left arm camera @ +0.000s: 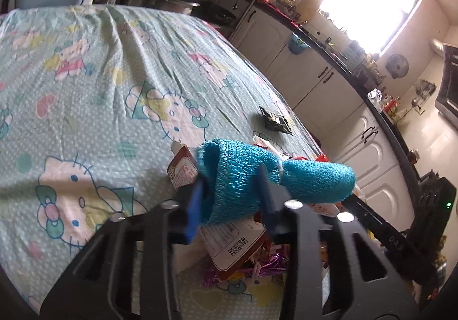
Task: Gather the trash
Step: 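Grasp the blue sponge with the left gripper while the right gripper grasps the white plastic bag, then carry the blue sponge with the left gripper while the right gripper carries the white bag over the yellow bin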
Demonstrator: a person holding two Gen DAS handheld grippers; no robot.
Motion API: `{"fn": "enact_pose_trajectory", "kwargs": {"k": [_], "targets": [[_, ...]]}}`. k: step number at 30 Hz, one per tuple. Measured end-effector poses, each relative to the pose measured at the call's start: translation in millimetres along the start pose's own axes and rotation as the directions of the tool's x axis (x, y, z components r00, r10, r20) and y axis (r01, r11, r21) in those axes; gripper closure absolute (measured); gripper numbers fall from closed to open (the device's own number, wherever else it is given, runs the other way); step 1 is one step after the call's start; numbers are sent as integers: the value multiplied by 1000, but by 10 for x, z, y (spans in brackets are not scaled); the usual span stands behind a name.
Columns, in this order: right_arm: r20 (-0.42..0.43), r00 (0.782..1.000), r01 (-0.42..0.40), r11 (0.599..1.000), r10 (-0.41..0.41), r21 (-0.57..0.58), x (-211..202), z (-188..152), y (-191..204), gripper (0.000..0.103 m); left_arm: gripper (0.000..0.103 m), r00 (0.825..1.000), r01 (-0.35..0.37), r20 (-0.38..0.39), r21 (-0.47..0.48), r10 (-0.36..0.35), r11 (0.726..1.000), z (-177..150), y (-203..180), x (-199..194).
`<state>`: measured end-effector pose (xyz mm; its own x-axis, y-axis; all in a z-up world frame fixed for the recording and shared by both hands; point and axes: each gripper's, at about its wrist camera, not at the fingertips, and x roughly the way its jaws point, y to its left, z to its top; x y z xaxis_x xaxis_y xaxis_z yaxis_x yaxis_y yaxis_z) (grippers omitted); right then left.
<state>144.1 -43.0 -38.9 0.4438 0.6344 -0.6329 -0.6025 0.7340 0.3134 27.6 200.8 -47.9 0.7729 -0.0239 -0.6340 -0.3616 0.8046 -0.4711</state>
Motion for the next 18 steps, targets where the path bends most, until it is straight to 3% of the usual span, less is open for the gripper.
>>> {"fn": "enact_pose_trajectory", "kwargs": {"k": [4, 11, 18], "targets": [[44, 999, 7, 1000, -6, -25, -99, 6, 50, 75, 95, 1000, 11, 29, 38, -12, 999, 10, -62, -88], [109, 994, -8, 1000, 11, -26, -334, 80, 49, 78, 97, 993, 24, 112, 92, -34, 995, 95, -238, -363], [185, 981, 60, 997, -52, -40, -625, 145, 9, 79, 97, 987, 45, 146, 149, -67, 988, 154, -487, -468]]}}
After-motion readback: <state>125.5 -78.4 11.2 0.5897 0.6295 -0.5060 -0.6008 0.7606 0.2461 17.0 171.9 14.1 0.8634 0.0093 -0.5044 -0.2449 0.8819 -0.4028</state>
